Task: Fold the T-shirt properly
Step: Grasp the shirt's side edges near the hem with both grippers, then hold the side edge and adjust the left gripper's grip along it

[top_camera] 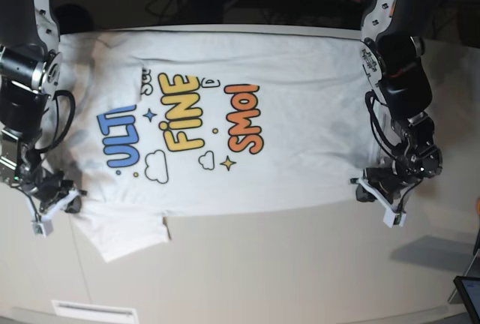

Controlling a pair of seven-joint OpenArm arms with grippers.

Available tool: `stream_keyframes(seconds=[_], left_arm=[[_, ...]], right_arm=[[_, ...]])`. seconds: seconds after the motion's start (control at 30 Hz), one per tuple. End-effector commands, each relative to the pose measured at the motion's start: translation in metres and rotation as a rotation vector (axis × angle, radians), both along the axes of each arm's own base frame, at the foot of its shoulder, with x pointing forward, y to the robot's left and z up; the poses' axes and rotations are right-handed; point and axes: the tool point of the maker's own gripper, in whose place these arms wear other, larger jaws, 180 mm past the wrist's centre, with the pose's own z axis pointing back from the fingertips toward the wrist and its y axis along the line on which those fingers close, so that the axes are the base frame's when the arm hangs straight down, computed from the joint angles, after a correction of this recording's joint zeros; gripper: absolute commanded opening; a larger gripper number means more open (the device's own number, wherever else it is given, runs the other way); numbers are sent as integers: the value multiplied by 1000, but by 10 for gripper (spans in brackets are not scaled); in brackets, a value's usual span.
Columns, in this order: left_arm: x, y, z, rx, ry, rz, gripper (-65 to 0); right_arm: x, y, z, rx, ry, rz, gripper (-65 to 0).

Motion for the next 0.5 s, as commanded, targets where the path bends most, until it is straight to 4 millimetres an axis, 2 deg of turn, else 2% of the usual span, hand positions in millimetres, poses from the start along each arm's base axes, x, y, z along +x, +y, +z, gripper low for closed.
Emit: stream_keyframes(seconds=[0.0, 0.2, 0.4, 0.47], left_arm=[[14, 1, 21, 36, -42, -25, -569], [8, 4, 32, 110, -82, -52, -569], [9, 6, 41, 134, -90, -56, -569], [10, 4, 50, 151, -104, -79, -569]], right_arm=[[19, -9, 28, -3, -83, -14, -649], [19, -9, 29, 1, -87, -20, -649], [19, -9, 29, 1, -89, -18, -649], [19, -9, 30, 2, -89, -19, -650]])
